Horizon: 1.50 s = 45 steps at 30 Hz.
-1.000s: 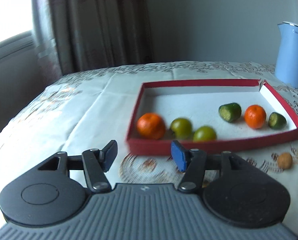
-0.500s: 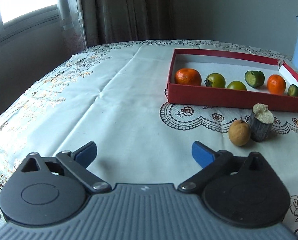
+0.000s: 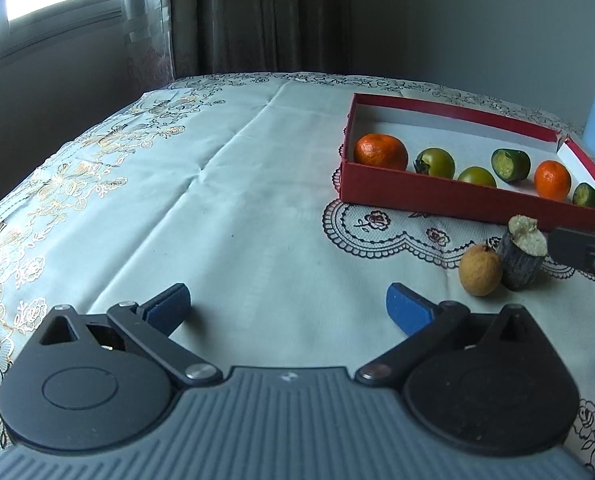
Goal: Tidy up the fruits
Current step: 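Move the right gripper to the wooden stump piece and close on it, then carry the wooden stump with the right gripper into the box and release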
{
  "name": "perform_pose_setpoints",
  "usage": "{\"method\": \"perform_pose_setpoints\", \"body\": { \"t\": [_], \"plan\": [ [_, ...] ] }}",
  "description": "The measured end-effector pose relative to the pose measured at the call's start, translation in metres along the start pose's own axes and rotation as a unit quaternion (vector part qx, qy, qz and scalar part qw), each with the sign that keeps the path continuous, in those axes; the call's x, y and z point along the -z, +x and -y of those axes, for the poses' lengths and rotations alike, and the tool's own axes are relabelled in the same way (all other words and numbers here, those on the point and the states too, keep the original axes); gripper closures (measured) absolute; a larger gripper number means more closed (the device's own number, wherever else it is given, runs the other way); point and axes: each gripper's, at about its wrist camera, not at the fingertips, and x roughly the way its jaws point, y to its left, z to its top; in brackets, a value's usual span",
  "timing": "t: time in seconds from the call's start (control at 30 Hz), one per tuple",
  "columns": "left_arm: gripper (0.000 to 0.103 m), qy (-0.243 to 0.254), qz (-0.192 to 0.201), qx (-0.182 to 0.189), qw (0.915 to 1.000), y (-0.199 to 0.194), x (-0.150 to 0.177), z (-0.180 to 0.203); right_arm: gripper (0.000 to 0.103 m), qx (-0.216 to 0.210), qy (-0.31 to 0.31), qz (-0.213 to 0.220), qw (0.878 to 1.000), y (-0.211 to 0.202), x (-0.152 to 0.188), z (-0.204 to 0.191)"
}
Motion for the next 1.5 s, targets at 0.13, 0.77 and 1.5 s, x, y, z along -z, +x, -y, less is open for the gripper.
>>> {"method": "perform_pose_setpoints", "body": {
  "t": [0.13,0.77,1.5],
  "plan": [
    [0.000,-0.004,-0.001,0.003,1.0000,0.001,0.000,-0.002,0.018,0.002,0.004,-0.005,1.000,0.010,0.000,-0.006],
    [0.000,-0.007,-0.002,0.006,1.0000,0.002,0.000,-0.003,0.056,-0.028,-0.010,-0.046,0.998,0.030,0.007,-0.021],
    [0.000,-0.007,-0.002,0.006,1.0000,0.002,0.000,-0.003,0.071,-0.031,-0.013,-0.029,0.999,0.022,0.007,-0.025]
  ]
}}
